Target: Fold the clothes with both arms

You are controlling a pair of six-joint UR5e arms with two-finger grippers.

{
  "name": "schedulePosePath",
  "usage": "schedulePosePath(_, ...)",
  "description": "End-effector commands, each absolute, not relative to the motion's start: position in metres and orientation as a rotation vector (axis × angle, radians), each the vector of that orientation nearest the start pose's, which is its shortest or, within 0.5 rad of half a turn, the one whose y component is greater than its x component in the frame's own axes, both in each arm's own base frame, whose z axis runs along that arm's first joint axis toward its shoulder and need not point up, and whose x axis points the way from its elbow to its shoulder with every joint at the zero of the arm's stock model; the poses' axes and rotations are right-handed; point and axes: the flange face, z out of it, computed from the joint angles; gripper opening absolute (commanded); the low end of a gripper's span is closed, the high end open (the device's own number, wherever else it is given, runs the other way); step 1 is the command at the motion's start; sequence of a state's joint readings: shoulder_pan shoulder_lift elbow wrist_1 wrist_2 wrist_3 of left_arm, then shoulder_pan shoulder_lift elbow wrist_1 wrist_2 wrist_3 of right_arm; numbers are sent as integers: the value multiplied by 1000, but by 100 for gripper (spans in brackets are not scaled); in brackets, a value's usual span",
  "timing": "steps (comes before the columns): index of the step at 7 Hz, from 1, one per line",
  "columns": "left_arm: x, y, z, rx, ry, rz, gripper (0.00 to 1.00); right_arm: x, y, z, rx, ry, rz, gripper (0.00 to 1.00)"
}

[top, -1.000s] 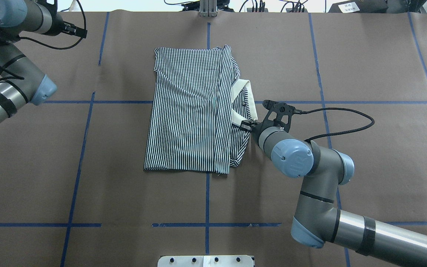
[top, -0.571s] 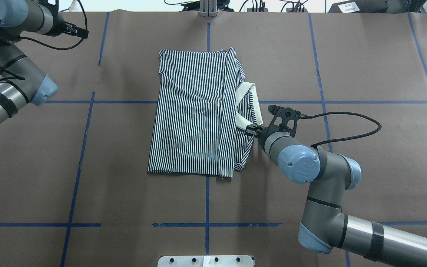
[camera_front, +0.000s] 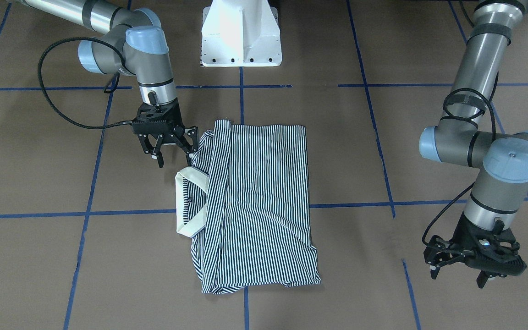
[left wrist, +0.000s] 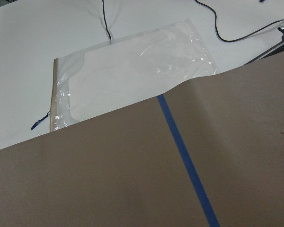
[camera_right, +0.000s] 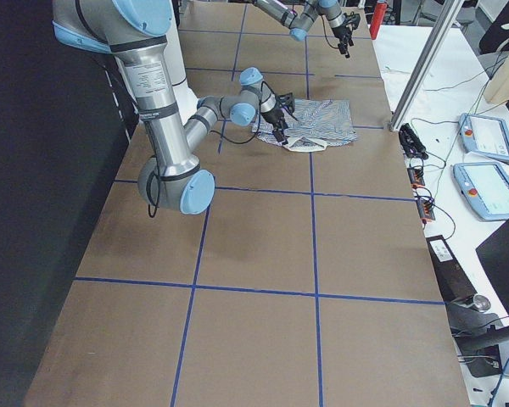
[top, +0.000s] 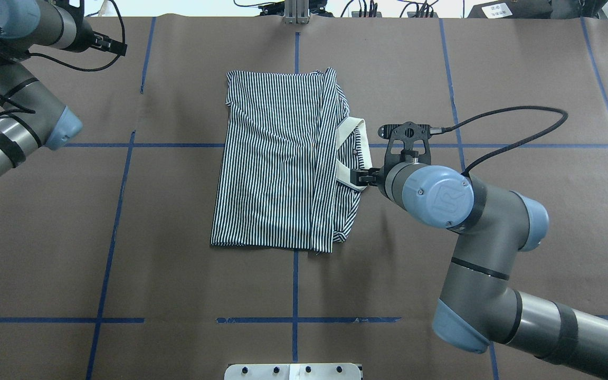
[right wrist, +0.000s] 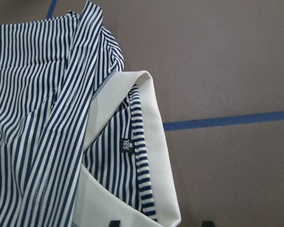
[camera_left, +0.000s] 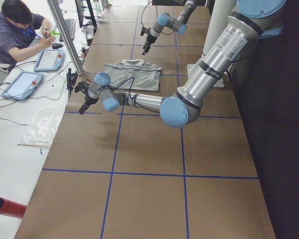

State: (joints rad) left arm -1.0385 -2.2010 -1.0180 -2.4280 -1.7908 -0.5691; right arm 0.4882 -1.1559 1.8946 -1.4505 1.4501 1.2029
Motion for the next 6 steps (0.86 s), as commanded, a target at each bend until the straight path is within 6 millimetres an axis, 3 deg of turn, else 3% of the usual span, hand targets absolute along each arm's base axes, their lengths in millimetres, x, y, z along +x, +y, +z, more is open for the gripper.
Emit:
schedulePosePath(1, 302, -724, 452, 662, 698, 91, 100, -455, -406, 230, 415, -649, 100, 100)
schedulePosePath(2, 304, -722, 449, 650, 719, 106, 100, -478, -402, 212, 417, -631, 47, 100)
schedulePosePath(4, 304, -721, 448, 648, 724, 107, 100, -514, -372, 201, 518, -578, -171, 100)
schedulePosePath(6, 305, -720, 444, 647, 739, 116, 100, -571, -339, 198, 557, -529, -244, 96)
